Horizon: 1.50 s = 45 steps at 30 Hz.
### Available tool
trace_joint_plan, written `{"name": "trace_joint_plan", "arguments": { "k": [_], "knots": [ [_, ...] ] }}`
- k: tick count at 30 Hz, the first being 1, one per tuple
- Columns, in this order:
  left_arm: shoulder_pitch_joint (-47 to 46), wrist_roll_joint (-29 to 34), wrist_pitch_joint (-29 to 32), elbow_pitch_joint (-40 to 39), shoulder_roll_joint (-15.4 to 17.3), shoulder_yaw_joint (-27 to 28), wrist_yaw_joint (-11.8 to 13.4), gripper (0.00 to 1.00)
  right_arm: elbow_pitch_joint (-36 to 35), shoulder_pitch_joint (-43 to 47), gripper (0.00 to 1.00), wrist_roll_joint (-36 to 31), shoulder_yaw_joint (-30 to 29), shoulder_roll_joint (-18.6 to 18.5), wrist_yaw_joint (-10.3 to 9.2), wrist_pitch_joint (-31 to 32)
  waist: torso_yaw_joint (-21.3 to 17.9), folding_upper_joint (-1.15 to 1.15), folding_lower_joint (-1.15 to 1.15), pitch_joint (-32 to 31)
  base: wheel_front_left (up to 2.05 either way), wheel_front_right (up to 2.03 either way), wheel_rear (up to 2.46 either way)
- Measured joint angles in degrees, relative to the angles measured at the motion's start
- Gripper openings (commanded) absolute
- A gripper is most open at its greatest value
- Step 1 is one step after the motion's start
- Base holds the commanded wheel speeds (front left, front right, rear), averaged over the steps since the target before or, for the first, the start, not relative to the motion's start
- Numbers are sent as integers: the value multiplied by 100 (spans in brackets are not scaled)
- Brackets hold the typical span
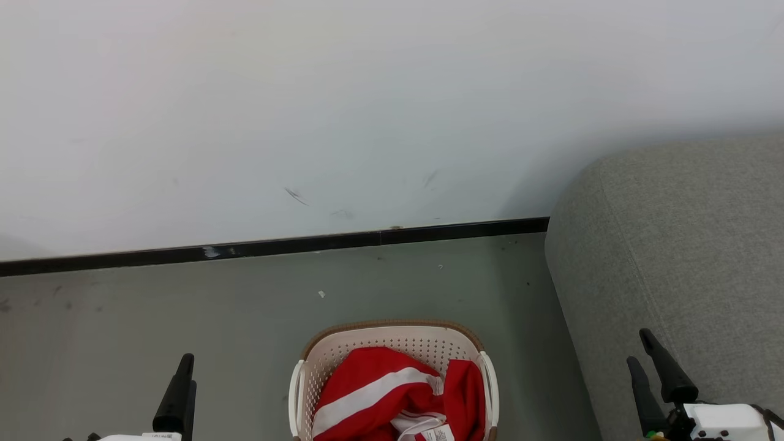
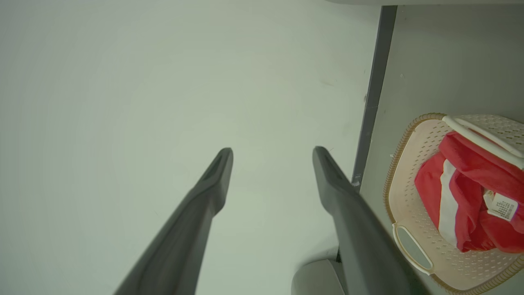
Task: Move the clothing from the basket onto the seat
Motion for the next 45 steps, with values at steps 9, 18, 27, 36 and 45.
{"name": "trace_joint_plan", "arguments": {
  "k": [9,18,27,36,45],
  "knots": [
    [0,478,-225,-97,92,-163,1,100,-96,24,100,-489,146,-81,1,-182,2,0,2,-19,0,0,0],
    [-3,1149,-357,-212,221,-338,71,100,-191,69,100,-1166,227,-196,1,-305,13,0,23,-43,0,0,0],
    [-12,1993,-533,-368,342,-603,253,100,-385,68,100,-2034,331,-253,2,-455,32,0,64,-88,0,0,0],
    [-38,2878,-692,-566,376,-809,466,100,-545,70,100,-3033,449,-282,3,-633,55,0,95,-141,0,0,0],
    [-122,3873,-855,-627,534,-1138,715,100,-566,77,100,-4091,534,-283,3,-768,78,0,99,-178,0,0,0]
  ]
}}
